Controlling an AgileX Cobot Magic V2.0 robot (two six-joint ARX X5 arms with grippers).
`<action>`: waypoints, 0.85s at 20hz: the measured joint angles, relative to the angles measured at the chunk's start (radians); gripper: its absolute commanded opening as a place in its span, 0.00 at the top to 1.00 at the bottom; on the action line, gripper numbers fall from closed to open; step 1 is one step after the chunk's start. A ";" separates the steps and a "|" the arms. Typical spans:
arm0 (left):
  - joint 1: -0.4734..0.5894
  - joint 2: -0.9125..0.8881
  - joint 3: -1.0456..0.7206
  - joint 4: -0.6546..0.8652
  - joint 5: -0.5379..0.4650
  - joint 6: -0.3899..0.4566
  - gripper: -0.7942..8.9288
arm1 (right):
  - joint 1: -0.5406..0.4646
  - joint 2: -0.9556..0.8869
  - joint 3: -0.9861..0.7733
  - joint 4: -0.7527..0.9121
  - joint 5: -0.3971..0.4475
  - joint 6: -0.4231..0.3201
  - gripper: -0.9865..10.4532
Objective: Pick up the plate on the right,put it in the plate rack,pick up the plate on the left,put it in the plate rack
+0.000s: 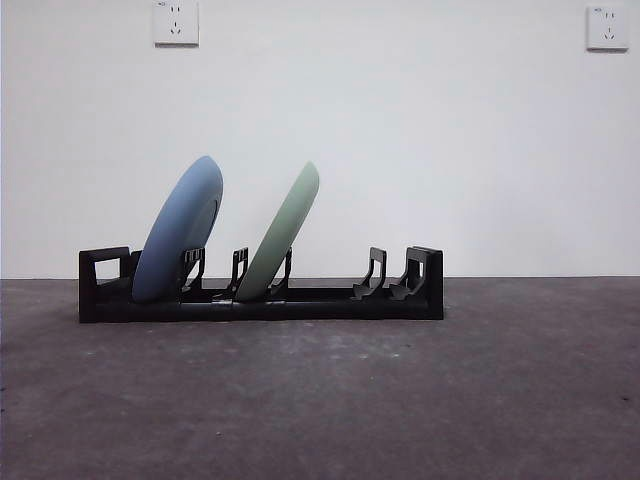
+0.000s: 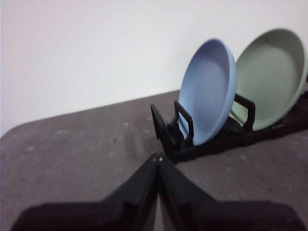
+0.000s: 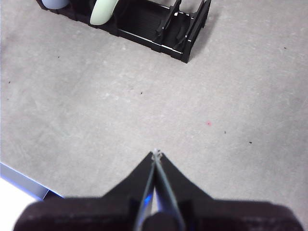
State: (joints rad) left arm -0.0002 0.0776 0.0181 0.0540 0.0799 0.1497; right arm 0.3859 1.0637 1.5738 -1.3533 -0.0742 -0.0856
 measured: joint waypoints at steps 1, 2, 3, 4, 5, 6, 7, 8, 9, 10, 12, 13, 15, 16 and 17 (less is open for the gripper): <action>0.000 -0.012 0.000 -0.032 0.000 -0.005 0.92 | 0.000 0.000 0.000 0.000 0.000 0.000 0.91; 0.000 -0.022 0.000 -0.075 0.000 -0.005 0.92 | 0.000 0.000 0.000 0.000 0.000 0.000 0.91; 0.000 -0.034 0.000 -0.130 0.000 -0.006 0.92 | 0.000 0.000 0.000 0.000 0.000 0.000 0.91; 0.000 -0.054 0.000 -0.195 0.000 -0.010 0.92 | 0.000 0.000 0.000 0.000 0.000 0.000 0.91; 0.000 -0.068 0.000 -0.230 0.000 -0.016 0.92 | 0.000 0.000 0.000 0.000 0.000 0.000 0.91; 0.001 -0.070 0.000 -0.227 0.000 -0.021 0.92 | 0.000 0.000 0.000 0.000 0.000 0.000 0.91; 0.003 -0.071 0.000 -0.227 0.002 -0.031 0.92 | 0.000 0.000 0.000 0.000 0.000 0.000 0.91; 0.004 -0.071 0.000 -0.228 0.002 -0.044 0.92 | 0.000 0.000 0.000 0.000 0.000 0.000 0.91; 0.005 -0.071 0.000 -0.226 0.003 -0.063 0.92 | 0.000 0.000 0.000 0.000 0.000 0.000 0.91; 0.005 -0.071 0.000 -0.225 0.005 -0.074 0.92 | 0.000 0.000 0.000 0.000 0.000 0.000 0.91; 0.005 -0.066 0.000 -0.225 0.005 -0.084 0.92 | 0.000 0.000 0.000 0.000 0.000 0.000 0.91; 0.005 -0.061 0.000 -0.226 0.005 -0.086 0.92 | 0.000 0.000 0.000 0.000 0.000 0.000 0.91; 0.005 -0.052 0.000 -0.226 0.005 -0.091 0.92 | 0.000 0.000 0.000 0.000 0.000 0.000 0.91; 0.005 -0.049 0.000 -0.225 0.005 -0.091 0.92 | 0.000 0.000 0.000 0.000 0.000 0.000 0.91; 0.005 -0.045 0.000 -0.225 0.005 -0.091 0.92 | 0.000 0.000 0.000 0.000 0.000 0.000 0.91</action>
State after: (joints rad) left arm 0.0044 0.0326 0.0185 -0.1715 0.0849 0.0586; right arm 0.3859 1.0641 1.5738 -1.3533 -0.0742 -0.0856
